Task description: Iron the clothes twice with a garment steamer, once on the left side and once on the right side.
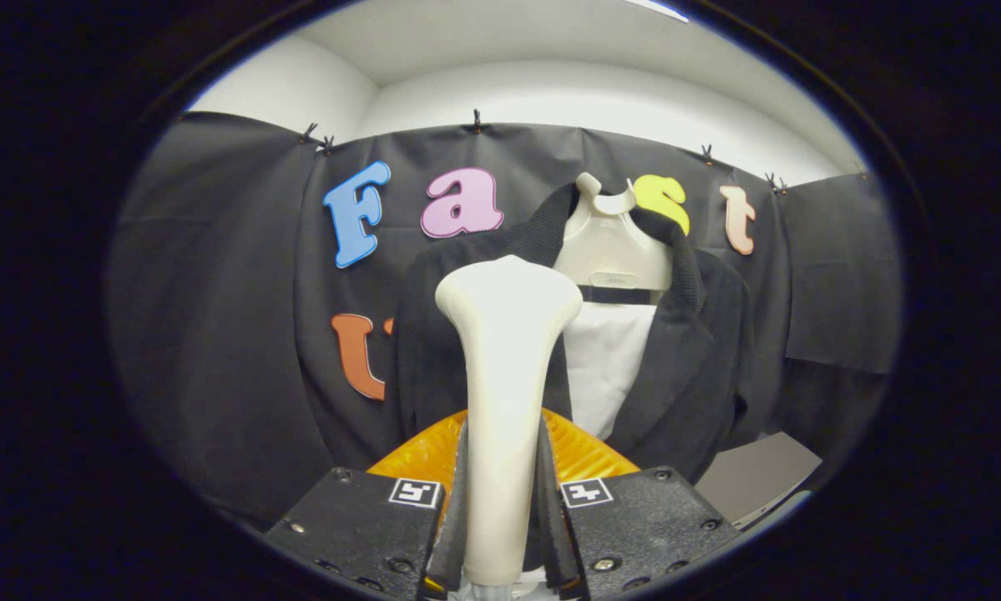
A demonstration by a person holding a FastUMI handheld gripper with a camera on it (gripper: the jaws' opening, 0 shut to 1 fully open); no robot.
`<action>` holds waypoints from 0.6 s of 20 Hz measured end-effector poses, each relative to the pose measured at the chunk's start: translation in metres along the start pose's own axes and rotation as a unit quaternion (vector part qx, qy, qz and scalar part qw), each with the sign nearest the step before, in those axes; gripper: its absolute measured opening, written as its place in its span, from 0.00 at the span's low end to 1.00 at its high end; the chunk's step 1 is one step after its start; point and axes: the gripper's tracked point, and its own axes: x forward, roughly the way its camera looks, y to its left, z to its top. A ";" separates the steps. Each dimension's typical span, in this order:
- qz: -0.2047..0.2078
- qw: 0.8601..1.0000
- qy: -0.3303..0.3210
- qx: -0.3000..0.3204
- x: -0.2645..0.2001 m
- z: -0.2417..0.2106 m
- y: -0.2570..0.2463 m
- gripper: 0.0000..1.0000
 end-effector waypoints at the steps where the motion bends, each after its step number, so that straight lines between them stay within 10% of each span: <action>1: -0.001 1.000 0.002 -0.003 0.001 -0.005 0.000 0.39; 12: 0.001 0.999 0.048 -0.008 -0.002 -0.074 0.009 0.39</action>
